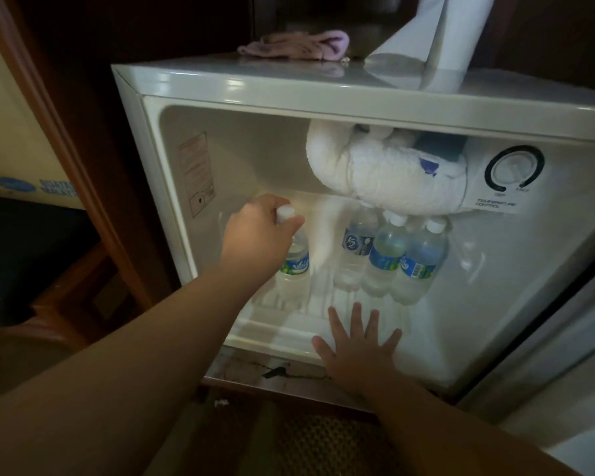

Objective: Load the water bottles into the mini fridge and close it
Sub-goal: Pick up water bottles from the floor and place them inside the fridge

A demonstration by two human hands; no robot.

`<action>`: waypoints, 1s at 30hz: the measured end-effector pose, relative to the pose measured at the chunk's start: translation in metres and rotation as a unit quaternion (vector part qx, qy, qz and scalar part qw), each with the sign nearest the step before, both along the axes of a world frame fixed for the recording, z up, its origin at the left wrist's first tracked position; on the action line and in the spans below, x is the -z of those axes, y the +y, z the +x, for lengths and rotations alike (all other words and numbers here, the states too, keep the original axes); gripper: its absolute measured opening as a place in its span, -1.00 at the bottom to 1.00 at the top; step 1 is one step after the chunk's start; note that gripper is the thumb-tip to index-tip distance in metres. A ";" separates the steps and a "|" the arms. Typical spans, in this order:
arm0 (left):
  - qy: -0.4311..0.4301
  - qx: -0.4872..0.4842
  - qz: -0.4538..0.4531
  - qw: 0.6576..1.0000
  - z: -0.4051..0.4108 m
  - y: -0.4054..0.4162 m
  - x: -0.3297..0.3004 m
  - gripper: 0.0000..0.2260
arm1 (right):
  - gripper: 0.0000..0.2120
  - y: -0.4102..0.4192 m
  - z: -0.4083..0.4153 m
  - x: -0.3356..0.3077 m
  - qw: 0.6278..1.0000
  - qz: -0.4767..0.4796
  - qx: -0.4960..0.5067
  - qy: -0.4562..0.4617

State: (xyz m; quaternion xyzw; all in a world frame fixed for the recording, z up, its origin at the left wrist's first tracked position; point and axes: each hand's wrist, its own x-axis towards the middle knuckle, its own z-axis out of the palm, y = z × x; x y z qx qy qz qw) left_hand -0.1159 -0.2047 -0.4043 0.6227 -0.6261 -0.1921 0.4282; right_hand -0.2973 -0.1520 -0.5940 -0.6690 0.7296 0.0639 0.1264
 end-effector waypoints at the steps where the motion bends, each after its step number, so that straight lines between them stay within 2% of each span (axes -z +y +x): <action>1: -0.003 0.000 0.000 1.000 -0.004 -0.006 0.003 -0.71 | -0.27 0.000 0.000 0.000 1.000 -0.001 -0.002 0.000; 4: -0.011 -0.004 0.009 1.000 -0.015 -0.023 0.014 -0.68 | -0.27 0.003 0.000 0.000 1.000 -0.020 -0.006 0.007; 10: 0.033 -0.009 0.017 0.999 -0.031 -0.052 0.031 -0.69 | -0.28 0.001 0.000 0.006 0.999 -0.036 -0.005 0.002; 18: 0.043 0.029 0.024 0.998 -0.058 -0.079 0.036 -0.69 | -0.28 -0.002 0.000 0.010 0.998 -0.054 -0.009 0.013; 30: -0.018 0.066 0.067 0.995 -0.075 -0.094 0.029 -0.71 | -0.28 -0.001 -0.001 0.006 0.998 -0.059 -0.013 -0.001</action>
